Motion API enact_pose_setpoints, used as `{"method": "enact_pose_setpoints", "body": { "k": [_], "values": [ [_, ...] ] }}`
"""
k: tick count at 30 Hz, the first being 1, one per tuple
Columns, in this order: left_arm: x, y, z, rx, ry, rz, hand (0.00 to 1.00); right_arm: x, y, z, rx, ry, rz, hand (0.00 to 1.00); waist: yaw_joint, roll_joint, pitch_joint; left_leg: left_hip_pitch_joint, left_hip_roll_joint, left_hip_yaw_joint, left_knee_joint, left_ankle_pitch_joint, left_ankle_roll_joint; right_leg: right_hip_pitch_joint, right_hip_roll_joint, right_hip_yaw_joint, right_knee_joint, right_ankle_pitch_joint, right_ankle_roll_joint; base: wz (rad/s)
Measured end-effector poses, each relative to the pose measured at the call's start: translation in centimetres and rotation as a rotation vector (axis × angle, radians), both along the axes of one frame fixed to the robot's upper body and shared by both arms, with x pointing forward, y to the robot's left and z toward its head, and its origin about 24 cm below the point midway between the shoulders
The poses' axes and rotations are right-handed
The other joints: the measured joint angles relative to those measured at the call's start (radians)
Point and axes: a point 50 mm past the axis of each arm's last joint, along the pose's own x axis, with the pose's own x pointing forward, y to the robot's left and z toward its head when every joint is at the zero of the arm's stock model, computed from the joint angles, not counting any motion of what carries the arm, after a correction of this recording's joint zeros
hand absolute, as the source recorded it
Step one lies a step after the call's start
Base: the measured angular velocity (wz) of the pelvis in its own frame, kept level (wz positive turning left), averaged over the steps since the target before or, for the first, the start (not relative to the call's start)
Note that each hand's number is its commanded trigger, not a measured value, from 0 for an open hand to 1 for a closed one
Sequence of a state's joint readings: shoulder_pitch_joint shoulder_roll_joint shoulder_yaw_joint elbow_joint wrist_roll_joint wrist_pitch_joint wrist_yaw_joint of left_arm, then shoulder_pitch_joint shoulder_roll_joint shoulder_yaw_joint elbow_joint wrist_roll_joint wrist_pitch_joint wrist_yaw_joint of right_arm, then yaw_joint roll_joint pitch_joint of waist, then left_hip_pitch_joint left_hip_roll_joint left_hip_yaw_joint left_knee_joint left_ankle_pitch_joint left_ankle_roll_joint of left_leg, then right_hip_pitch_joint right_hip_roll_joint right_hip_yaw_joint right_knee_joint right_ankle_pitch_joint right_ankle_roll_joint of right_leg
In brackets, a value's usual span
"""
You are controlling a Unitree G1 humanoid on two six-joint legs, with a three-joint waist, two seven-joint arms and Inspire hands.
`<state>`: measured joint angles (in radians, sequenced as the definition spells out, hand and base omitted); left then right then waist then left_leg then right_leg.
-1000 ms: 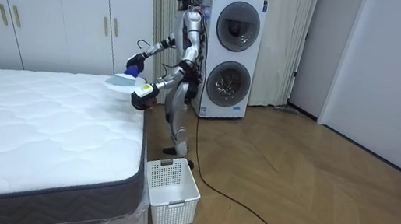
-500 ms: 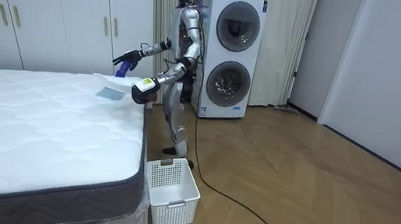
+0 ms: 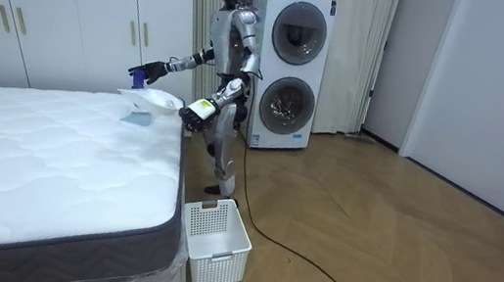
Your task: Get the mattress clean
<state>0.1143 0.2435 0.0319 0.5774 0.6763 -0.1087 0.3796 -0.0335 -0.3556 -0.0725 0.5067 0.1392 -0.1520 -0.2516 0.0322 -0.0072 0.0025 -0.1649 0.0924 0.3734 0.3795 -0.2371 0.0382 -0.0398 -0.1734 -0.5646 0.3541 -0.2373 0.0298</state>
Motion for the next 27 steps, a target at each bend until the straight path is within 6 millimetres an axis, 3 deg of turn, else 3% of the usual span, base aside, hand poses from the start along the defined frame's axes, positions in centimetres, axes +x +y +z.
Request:
{"method": "enact_pose_setpoints", "body": {
  "k": [2,5,7,10,11,13,14,15,16,18,23,25,26,27],
  "values": [
    [0.0,0.0,-0.1,-0.021,0.007,0.007,1.0,0.1,0.4,0.1,0.025,-0.023,-0.013,0.0,0.004,-0.002,0.0012,0.0,-0.015,-0.024,-0.003,-0.001,0.006,0.014,-0.013,-0.024,0.013,-0.006,0.007,0.49],
    [0.2,-0.1,0.0,-0.052,0.005,0.012,1.0,0.1,0.8,0.0,0.053,-0.042,-0.056,0.0,-0.013,-0.003,0.0016,0.004,-0.054,-0.094,-0.001,0.004,0.022,0.057,-0.032,-0.054,0.03,-0.023,0.03,0.8],
    [0.5,-0.2,0.4,-0.06,-0.016,0.011,1.0,0.2,1.1,0.1,0.059,-0.059,-0.075,0.0,-0.032,-0.003,0.0016,-0.004,-0.09,-0.166,0.0,0.014,0.038,0.062,-0.038,0.014,0.05,-0.027,0.037,0.94],
    [0.8,-0.5,0.6,-0.078,-0.031,0.003,1.0,-0.1,1.5,0.5,0.073,-0.093,-0.083,0.0,-0.054,-0.004,0.0022,-0.008,-0.126,-0.25,-0.001,0.024,0.048,0.064,-0.034,0.108,0.078,-0.028,0.038,0.98],
    [1.0,-0.7,0.8,-0.079,-0.037,-0.007,1.0,0.0,1.6,0.8,0.08,-0.109,-0.087,0.0,-0.063,-0.009,0.0021,-0.004,-0.144,-0.289,-0.005,0.032,0.052,0.073,-0.027,0.157,0.075,-0.031,0.039,0.98],
    [1.2,-0.9,1.0,-0.08,-0.047,-0.017,1.0,0.2,2.0,1.3,0.084,-0.138,-0.076,0.0,-0.061,-0.019,0.0029,-0.003,-0.16,-0.351,-0.006,0.042,0.051,0.072,0.029,0.275,-0.005,-0.046,0.036,0.88],
    [1.2,-0.9,1.0,-0.079,-0.046,-0.016,1.0,0.2,2.1,1.4,0.088,-0.146,-0.075,0.0,-0.059,-0.019,0.0038,-0.003,-0.16,-0.362,-0.005,0.044,0.049,0.064,0.043,0.29,-0.038,-0.039,0.034,0.76],
    [1.0,-0.9,0.9,-0.079,-0.037,-0.012,1.0,0.2,2.3,1.6,0.093,-0.154,-0.075,0.0,-0.054,-0.015,0.0053,0.002,-0.159,-0.389,-0.008,0.047,0.043,0.053,0.07,0.289,-0.069,-0.008,0.016,0.75],
    [1.0,-0.9,0.9,-0.078,-0.036,-0.012,1.0,0.0,2.2,1.4,0.096,-0.15,-0.081,0.0,-0.055,-0.021,-0.0001,0.005,-0.163,-0.406,-0.012,0.05,0.038,0.064,0.071,0.272,-0.083,-0.002,0.009,0.66],
    [1.1,-0.9,1.3,-0.076,-0.055,-0.006,1.0,0.0,2.2,1.5,0.104,-0.153,-0.085,0.0,-0.036,-0.022,-0.0009,0.001,-0.168,-0.427,-0.023,0.056,0.03,0.089,0.084,0.241,-0.103,0.0,0.002,0.49],
    [1.3,-0.7,1.6,-0.097,-0.077,0.016,1.0,0.0,2.3,1.3,0.121,-0.148,-0.088,0.0,0.027,-0.02,-0.0027,0.002,-0.169,-0.444,-0.043,0.061,0.025,0.101,0.088,0.221,-0.115,0.001,0.001,0.22],
    [1.1,-0.7,1.5,-0.098,-0.074,0.018,1.0,-0.1,2.3,1.1,0.133,-0.143,-0.099,0.0,0.028,-0.021,-0.0025,0.0,-0.172,-0.451,-0.038,0.061,0.025,0.113,0.089,0.19,-0.115,0.001,0.001,0.45],
    [1.2,-0.8,1.5,-0.097,-0.074,0.014,1.0,-0.3,2.2,0.8,0.131,-0.135,-0.11,0.0,0.025,-0.022,-0.0013,-0.009,-0.167,-0.422,-0.032,0.062,0.027,0.123,0.088,0.161,-0.116,0.001,0.002,0.82],
    [1.3,-0.9,1.6,-0.095,-0.075,0.01,1.0,-0.6,2.1,0.6,0.129,-0.124,-0.118,0.0,0.023,-0.025,-0.0008,-0.021,-0.151,-0.343,-0.032,0.067,0.036,0.13,0.089,0.132,-0.116,0.0,0.002,1.09]
  ]
}}
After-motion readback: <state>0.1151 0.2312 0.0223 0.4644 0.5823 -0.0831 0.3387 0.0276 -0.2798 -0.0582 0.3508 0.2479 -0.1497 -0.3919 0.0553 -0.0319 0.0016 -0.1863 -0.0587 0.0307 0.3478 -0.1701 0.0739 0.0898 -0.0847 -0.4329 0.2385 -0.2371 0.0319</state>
